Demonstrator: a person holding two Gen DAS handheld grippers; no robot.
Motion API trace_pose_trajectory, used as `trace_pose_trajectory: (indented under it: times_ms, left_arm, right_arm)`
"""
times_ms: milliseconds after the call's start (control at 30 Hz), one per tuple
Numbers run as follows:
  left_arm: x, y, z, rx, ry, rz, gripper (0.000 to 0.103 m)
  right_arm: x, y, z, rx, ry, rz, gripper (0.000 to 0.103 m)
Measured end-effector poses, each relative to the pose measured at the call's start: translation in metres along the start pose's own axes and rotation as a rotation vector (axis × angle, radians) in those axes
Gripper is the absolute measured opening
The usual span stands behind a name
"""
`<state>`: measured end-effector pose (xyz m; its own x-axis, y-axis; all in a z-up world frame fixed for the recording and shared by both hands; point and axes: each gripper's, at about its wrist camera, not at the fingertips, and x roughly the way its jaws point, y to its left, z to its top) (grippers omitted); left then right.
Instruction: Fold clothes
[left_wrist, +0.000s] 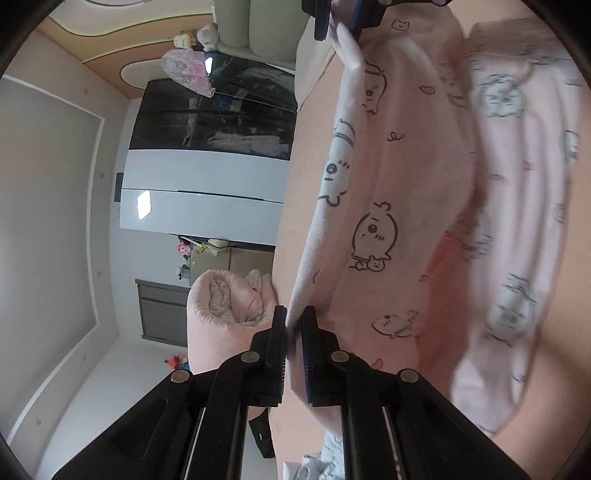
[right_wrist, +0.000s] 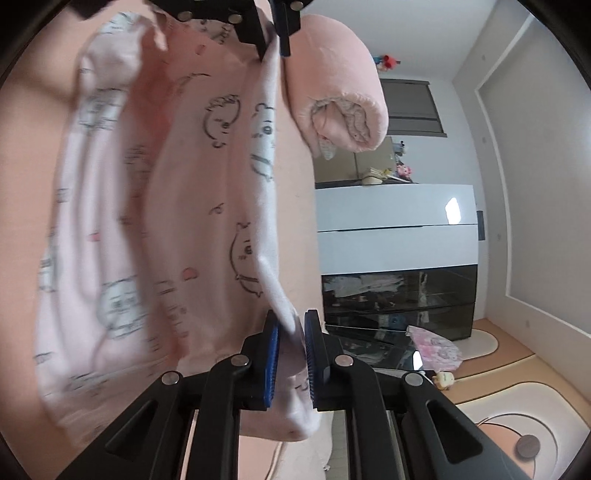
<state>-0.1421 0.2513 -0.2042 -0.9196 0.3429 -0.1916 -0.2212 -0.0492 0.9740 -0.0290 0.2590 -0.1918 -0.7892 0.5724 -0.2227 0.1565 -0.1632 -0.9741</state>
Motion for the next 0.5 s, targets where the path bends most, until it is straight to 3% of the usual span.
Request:
trace_pose_trajectory:
  times_ms: [500]
  left_arm:
    - [0.095,0.028,0.030,-0.004,0.110,0.016,0.009]
  right_arm:
    - [0.109,-0.036,0.019,0.092,0.183,0.005,0.011]
